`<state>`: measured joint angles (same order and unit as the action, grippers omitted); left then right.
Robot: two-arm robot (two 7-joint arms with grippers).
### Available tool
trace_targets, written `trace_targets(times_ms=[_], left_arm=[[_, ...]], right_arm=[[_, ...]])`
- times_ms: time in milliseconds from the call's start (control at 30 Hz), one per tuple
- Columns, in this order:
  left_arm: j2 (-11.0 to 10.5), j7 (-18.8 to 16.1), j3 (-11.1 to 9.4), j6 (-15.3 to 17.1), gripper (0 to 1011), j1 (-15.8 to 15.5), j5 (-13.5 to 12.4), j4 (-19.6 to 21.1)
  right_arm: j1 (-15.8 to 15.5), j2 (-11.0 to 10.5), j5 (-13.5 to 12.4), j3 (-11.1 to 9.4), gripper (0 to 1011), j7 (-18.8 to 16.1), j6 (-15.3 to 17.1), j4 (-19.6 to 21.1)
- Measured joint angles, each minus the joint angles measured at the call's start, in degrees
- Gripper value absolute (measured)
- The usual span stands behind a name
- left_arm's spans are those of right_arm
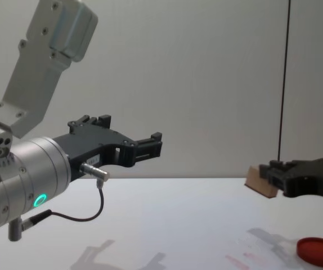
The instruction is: Use the one hand to pick up the stamp and affix it onto the A4 paper.
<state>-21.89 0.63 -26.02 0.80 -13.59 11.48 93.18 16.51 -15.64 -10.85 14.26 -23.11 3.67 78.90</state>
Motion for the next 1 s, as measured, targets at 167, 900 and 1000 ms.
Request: trace_targets(times_ms=[167, 900, 1000], left_arm=[[0.0, 0.0, 0.0, 0.0, 993, 0.0, 0.0, 0.0], [0.0, 0.0, 0.0, 0.0, 993, 0.0, 0.0, 0.0], [0.0, 0.0, 0.0, 0.0, 993, 0.0, 0.0, 0.0]], right_arm=[[-1.18, -1.13, -0.63, -0.73, 194, 0.24, 0.45, 1.7], [-8.19, -5.71, -2.66, -2.67, 194, 1.27, 2.56, 6.66], [-8.98, -6.22, -2.66, -2.87, 194, 1.54, 2.72, 6.69]])
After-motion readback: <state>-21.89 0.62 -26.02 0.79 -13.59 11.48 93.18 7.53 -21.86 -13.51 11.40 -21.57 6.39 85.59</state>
